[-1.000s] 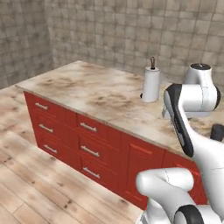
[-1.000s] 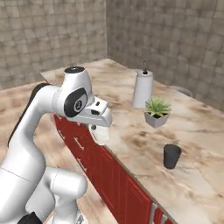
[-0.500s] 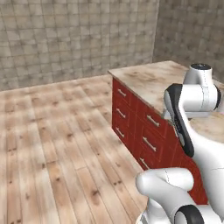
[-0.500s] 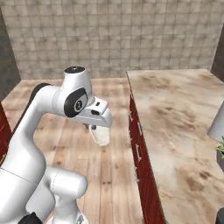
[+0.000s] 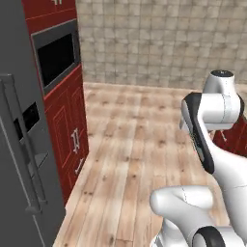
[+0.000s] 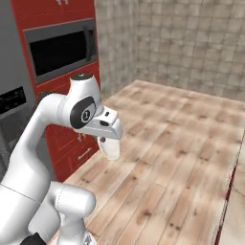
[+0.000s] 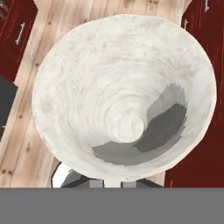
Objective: Pick the jug and glass cup and place them in the sink. Then turn on the water.
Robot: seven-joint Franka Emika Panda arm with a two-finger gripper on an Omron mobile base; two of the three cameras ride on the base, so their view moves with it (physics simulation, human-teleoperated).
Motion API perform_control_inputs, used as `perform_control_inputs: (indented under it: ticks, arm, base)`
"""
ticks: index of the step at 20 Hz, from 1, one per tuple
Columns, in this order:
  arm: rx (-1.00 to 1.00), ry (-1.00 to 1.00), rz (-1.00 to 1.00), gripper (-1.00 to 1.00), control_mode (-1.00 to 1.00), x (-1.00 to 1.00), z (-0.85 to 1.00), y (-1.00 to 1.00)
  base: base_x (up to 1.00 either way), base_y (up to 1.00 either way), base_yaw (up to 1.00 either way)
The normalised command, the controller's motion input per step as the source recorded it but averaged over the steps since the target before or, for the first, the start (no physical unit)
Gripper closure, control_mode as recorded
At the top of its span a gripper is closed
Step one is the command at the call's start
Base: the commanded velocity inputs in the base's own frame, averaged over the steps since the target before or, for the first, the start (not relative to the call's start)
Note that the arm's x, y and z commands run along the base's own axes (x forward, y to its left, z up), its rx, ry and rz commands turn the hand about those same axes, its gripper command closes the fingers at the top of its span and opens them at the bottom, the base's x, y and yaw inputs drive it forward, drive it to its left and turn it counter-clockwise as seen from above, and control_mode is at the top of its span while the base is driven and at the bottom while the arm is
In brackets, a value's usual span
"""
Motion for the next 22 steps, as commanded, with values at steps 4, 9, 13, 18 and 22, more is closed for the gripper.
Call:
perform_control_inputs:
  ticks: [4,9,13,18,22]
  arm:
    - [0.00,0.00,0.00,1.00,1.00,0.00,0.00,0.00]
    - [0.00,0.00,0.00,1.00,1.00,0.00,0.00,0.00]
    - [0.00,0.00,0.00,1.00,1.00,0.00,0.00,0.00]
    - [0.00,0.00,0.00,1.00,1.00,0.00,0.00,0.00]
    - [0.00,0.00,0.00,1.00,1.00,0.00,0.00,0.00]
  base:
    - [0.00,0.00,0.91]
    - [0.00,0.00,0.90]
    - [0.00,0.02,0.89]
    - [0.00,0.27,0.83]
    - [0.00,0.32,0.81]
